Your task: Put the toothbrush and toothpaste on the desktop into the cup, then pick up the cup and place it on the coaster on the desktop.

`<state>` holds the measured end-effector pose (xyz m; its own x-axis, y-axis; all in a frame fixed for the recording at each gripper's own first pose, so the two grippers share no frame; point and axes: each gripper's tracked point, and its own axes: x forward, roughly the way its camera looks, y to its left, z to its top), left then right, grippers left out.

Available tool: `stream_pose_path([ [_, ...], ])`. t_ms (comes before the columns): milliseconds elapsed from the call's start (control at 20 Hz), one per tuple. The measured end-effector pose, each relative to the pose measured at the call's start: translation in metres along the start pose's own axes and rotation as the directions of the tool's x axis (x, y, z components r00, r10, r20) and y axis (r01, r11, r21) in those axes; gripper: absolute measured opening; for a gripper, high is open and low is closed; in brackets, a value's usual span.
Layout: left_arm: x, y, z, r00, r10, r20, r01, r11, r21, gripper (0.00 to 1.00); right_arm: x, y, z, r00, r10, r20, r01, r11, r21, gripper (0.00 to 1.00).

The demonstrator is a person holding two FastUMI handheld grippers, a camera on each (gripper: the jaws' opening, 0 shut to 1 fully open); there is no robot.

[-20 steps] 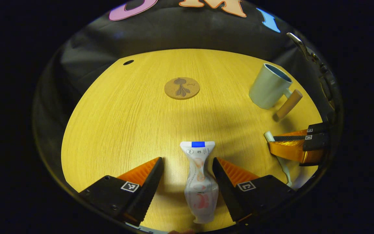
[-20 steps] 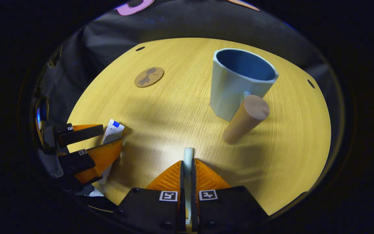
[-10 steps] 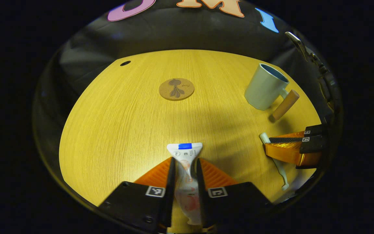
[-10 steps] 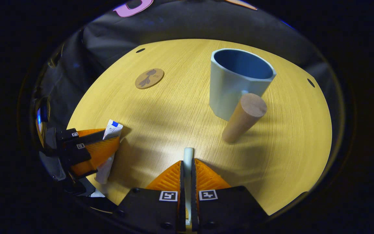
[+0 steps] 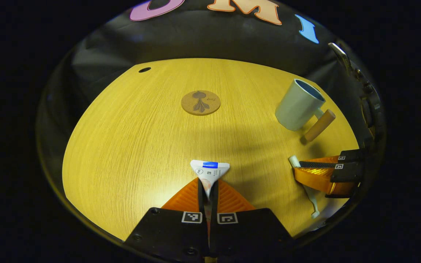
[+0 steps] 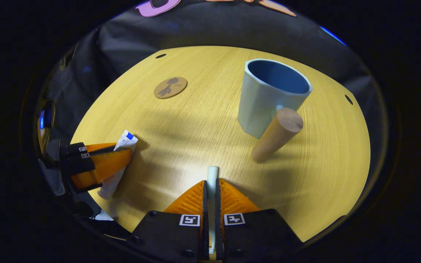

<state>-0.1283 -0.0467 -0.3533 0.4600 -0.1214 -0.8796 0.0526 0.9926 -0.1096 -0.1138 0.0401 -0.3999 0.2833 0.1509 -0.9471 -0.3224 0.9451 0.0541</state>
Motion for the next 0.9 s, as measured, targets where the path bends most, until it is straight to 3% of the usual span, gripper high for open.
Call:
stream_pose_path([
  [150,-0.001,-0.002,0.0,1.0,-0.015,-0.001,0.015,0.999,-0.038,0.0,0.002,-0.001,0.001,1.0,0.003,0.02,-0.003,1.0,0.006,0.1],
  [450,-0.02,-0.002,0.019,0.997,-0.018,0.08,0.016,1.0,0.025,0.0,-0.011,0.004,0.01,0.995,0.036,0.092,-0.041,0.998,0.048,0.1],
  [900,-0.055,0.001,0.063,0.97,-0.024,0.24,0.016,0.999,0.037,0.0,-0.05,0.007,0.043,0.968,0.081,0.238,-0.099,0.993,0.066,0.09],
])
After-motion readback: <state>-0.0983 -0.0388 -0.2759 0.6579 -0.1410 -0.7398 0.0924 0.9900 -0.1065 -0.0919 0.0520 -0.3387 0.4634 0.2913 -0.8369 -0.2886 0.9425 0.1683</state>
